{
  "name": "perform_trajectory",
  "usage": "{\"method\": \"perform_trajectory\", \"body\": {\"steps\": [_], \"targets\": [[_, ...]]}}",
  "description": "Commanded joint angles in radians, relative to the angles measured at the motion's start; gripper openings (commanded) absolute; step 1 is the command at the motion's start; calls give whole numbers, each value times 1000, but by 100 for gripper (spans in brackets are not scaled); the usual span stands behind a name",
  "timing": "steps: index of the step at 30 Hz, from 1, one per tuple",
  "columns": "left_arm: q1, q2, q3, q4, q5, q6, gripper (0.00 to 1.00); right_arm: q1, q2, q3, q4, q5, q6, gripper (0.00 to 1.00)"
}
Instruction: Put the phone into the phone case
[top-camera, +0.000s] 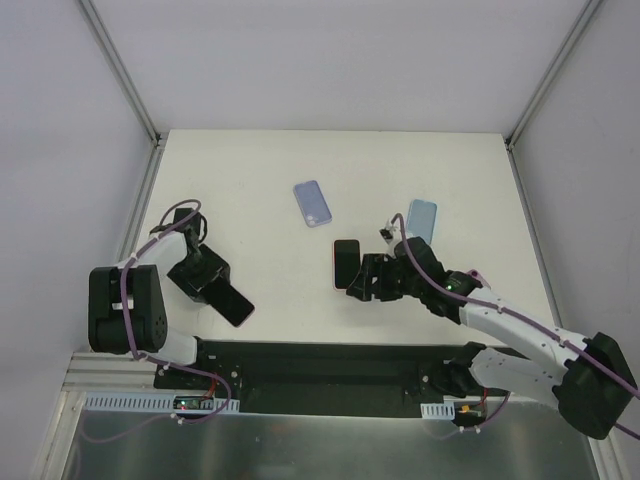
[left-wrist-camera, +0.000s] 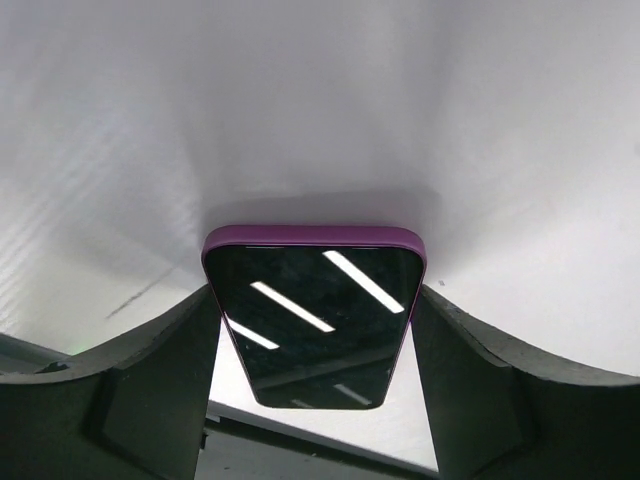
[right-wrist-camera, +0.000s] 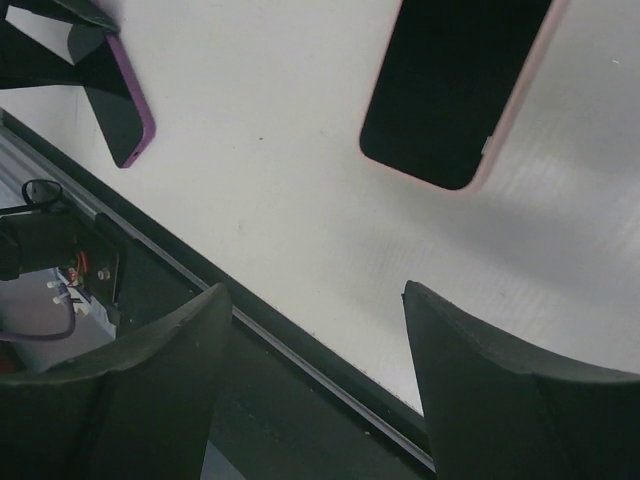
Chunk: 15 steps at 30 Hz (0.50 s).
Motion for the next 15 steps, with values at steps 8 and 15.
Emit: {"method": "perform_trajectory", "body": {"steps": [8,15], "targets": [[-193,-53,-39,265,440,129,47,136,396,220,383,-142,99,72],[-261,-86,-55,331,549,137,45,182,655,315,582,-217,198,72]]}}
